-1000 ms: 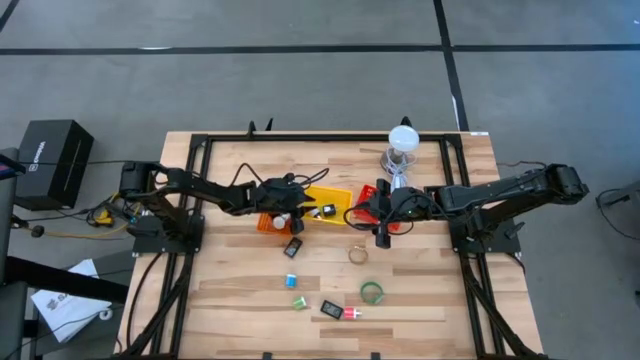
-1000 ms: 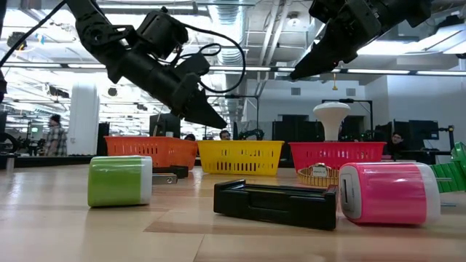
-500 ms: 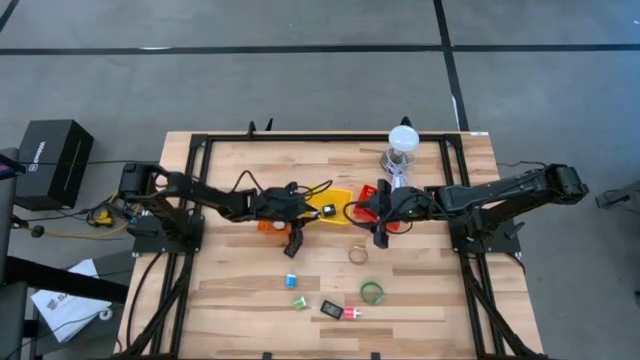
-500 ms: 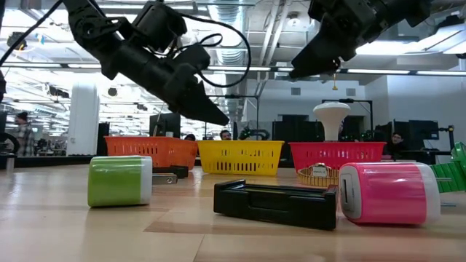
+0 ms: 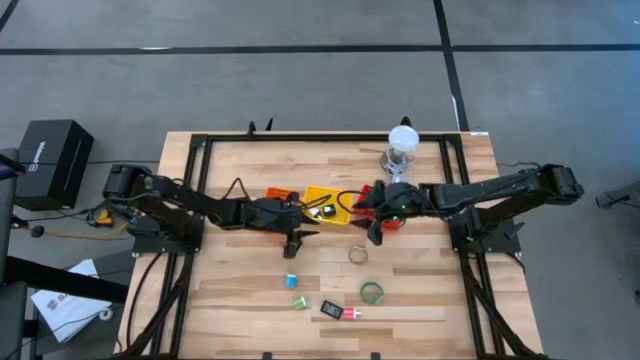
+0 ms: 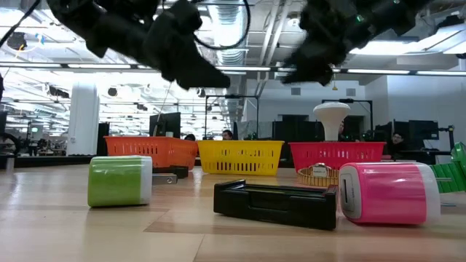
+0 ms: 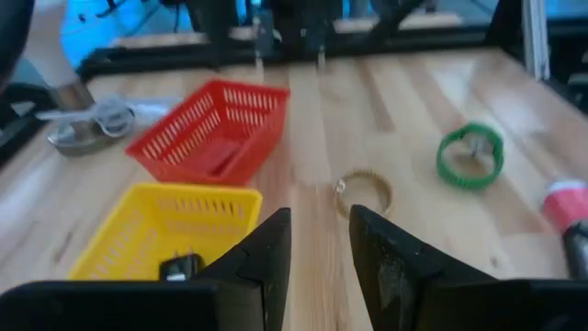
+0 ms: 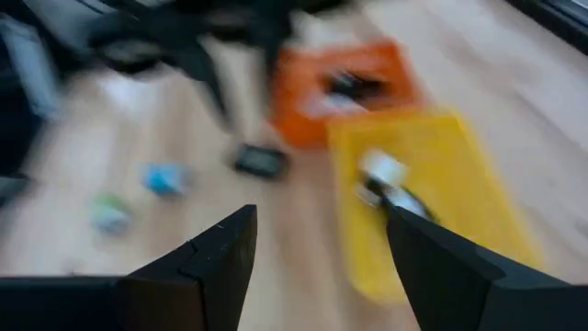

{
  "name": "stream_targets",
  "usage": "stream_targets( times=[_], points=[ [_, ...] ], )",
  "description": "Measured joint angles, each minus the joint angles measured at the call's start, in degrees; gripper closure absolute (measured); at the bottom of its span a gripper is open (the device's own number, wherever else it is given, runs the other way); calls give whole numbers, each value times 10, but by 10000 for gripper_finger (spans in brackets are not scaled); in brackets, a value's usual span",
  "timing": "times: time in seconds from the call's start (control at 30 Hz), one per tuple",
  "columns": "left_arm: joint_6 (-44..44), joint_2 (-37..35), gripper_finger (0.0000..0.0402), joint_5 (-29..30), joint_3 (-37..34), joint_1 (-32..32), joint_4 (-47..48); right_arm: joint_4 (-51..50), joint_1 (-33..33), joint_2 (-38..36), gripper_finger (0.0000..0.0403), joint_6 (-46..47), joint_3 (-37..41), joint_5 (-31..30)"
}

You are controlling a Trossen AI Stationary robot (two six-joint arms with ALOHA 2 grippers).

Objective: Pick & Place Office items
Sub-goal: Put the black digital timer into the red bin

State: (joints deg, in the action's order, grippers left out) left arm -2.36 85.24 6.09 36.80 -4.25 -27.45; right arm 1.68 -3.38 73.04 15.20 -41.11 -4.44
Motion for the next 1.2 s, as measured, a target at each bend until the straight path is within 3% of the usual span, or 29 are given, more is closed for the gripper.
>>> stream_targets(
  times=[0.13, 0.23, 0.37, 0.47, 0.7, 0.83, 0.97, 1.2],
  points=[
    [27, -38, 294, 0, -1, 0, 8, 44, -70, 60, 168, 0, -31, -6],
    [27, -54, 294, 0, -10, 0, 7, 23, -133, 119, 168, 4, -97, -54],
    [28, -66, 294, 1, -35, 0, 10, -122, -200, 216, 168, 64, -231, -132],
    [28, -65, 294, 2, -54, 0, 8, -258, -226, 296, 168, 129, -347, -142],
    [64, -65, 294, 3, -76, 0, 5, -544, -240, 468, 168, 217, -609, -58],
    [89, -65, 294, 3, -76, -4, 3, -611, -241, 548, 168, 229, -709, 33],
    [86, -65, 294, -1, -76, -13, -2, -648, -240, 595, 168, 230, -771, 74],
    [84, -65, 294, -1, -76, -14, -8, -652, -224, 602, 168, 252, -787, 89]
  ],
)
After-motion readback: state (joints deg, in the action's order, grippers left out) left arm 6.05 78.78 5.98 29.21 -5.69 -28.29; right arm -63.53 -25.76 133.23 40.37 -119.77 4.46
